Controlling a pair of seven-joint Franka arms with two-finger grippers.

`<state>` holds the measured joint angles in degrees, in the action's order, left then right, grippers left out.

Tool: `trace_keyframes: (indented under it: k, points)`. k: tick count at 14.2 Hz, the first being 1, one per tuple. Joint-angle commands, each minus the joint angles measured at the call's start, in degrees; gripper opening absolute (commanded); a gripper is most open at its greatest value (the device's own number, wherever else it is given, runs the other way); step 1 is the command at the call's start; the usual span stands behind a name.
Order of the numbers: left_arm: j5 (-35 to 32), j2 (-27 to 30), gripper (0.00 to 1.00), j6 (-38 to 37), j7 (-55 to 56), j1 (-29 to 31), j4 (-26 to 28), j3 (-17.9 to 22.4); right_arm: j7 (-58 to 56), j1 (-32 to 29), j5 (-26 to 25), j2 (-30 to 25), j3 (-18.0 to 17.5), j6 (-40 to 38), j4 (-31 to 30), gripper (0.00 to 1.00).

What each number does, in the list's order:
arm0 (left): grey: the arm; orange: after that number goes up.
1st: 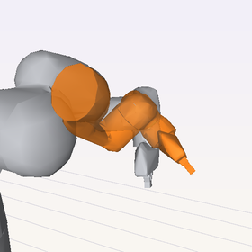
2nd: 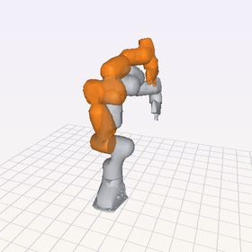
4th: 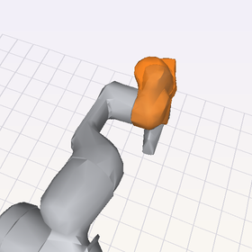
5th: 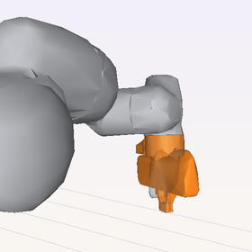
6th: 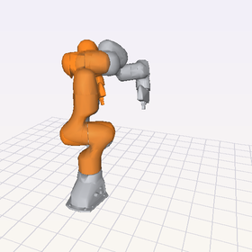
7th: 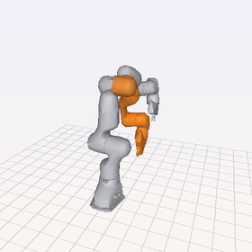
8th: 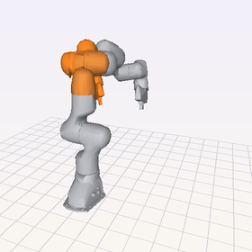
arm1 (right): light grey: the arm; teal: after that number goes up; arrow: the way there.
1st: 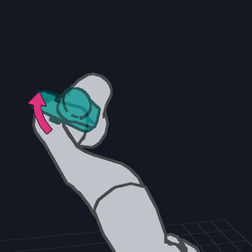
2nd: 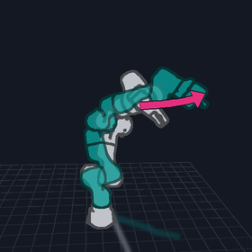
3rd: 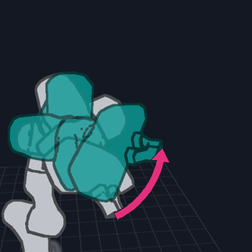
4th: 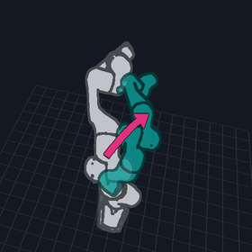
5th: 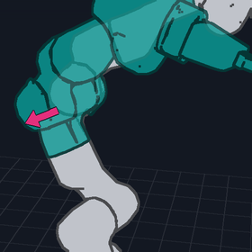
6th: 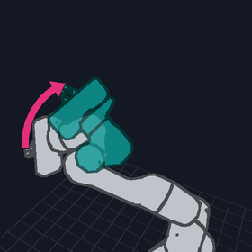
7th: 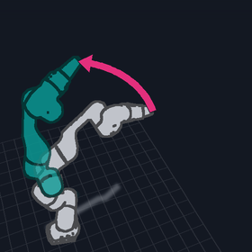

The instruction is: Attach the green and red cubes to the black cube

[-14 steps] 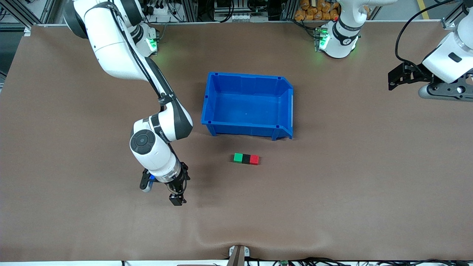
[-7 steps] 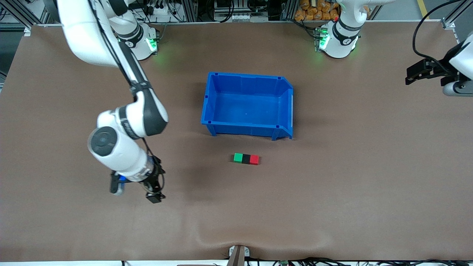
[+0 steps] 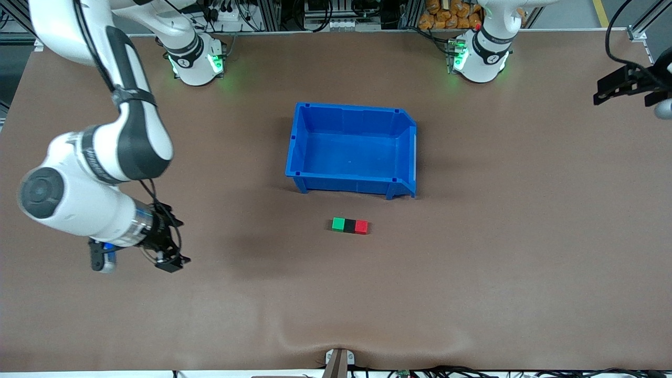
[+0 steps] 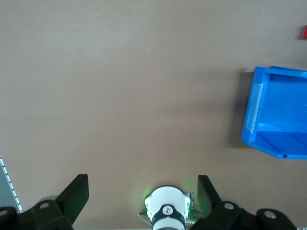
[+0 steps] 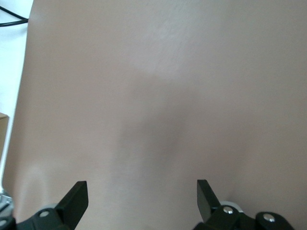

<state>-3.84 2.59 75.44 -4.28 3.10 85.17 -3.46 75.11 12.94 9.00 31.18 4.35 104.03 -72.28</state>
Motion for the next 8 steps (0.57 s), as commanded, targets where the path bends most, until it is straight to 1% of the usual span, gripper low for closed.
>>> trace_keyframes:
  k: [1, 6, 8]
  points:
    - [0.85, 1.28, 1.00, -1.79, -0.82, 0.50, -0.10, -0.32, -6.88, -3.26, 0.67, -3.83, -1.10, -5.13, -1.37, 1.00]
    - [1.21, 1.72, 1.00, -1.79, -6.18, 2.17, -0.18, 0.47, -18.92, -7.56, 0.23, -7.79, -1.10, -12.26, -1.46, 1.00]
    - [1.47, 1.63, 1.00, -1.79, -6.18, 2.08, -0.27, 2.65, -25.33, -9.85, 0.23, -9.55, -1.19, -14.63, -1.46, 1.00]
